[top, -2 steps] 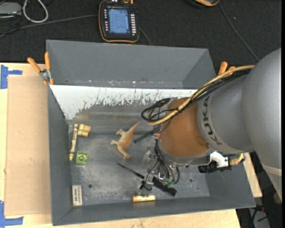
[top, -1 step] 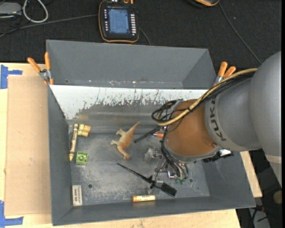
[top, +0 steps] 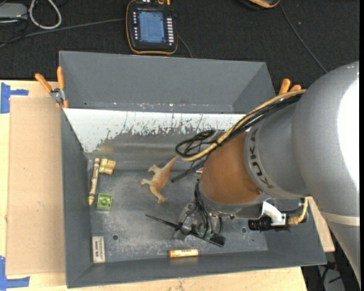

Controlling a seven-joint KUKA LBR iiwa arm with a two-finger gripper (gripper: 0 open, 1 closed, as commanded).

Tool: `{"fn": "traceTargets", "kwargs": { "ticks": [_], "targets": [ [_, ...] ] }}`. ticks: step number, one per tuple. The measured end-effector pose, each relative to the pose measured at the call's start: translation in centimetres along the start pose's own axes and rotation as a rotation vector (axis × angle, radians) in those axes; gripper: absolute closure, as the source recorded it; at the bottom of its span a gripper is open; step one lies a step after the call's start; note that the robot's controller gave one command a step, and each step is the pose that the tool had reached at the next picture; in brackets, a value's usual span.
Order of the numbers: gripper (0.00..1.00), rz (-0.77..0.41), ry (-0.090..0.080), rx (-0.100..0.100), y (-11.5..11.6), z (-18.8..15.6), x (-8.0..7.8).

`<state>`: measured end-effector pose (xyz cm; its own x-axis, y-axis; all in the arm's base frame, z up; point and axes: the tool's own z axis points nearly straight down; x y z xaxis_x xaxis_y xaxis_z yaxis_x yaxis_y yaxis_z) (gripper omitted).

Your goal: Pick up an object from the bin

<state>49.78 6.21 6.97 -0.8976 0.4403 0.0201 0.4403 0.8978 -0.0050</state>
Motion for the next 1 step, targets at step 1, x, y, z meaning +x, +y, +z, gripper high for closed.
{"fn": "traceTargets", "kwargs": {
  "ticks": [1],
  "targets": [
    [1.0, -0.001, 0.0, 0.0, 0.0, -0.02, 0.0]
  ]
}}
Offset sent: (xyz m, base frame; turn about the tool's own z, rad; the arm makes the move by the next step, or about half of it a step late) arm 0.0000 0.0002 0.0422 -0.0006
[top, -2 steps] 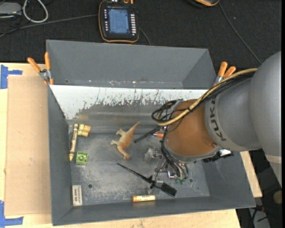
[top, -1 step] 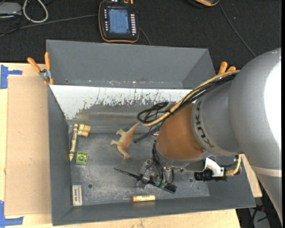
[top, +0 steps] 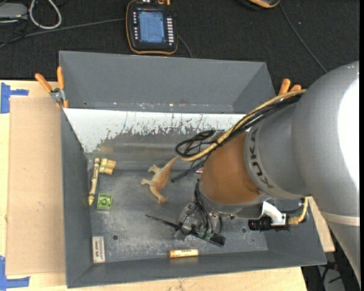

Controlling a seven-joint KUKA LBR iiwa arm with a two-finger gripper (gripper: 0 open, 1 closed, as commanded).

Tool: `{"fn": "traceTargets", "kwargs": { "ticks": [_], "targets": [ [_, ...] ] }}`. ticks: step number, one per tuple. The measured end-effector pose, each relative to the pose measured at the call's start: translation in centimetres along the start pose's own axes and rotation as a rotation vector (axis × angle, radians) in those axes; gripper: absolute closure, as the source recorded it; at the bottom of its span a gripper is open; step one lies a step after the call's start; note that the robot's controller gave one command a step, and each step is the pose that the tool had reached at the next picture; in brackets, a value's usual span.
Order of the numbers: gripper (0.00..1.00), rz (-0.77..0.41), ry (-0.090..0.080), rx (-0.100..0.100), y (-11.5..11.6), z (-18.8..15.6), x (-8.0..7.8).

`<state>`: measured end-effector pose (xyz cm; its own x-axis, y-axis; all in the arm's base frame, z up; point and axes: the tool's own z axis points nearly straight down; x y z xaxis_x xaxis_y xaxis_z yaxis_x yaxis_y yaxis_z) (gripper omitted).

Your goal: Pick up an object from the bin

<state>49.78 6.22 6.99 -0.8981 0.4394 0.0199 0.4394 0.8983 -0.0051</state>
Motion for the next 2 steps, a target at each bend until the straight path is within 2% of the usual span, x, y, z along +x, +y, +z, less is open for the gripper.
{"fn": "traceTargets", "kwargs": {
  "ticks": [2],
  "targets": [
    [1.0, -0.002, 0.011, 0.007, -0.3, -4.9, 0.4]
  ]
}}
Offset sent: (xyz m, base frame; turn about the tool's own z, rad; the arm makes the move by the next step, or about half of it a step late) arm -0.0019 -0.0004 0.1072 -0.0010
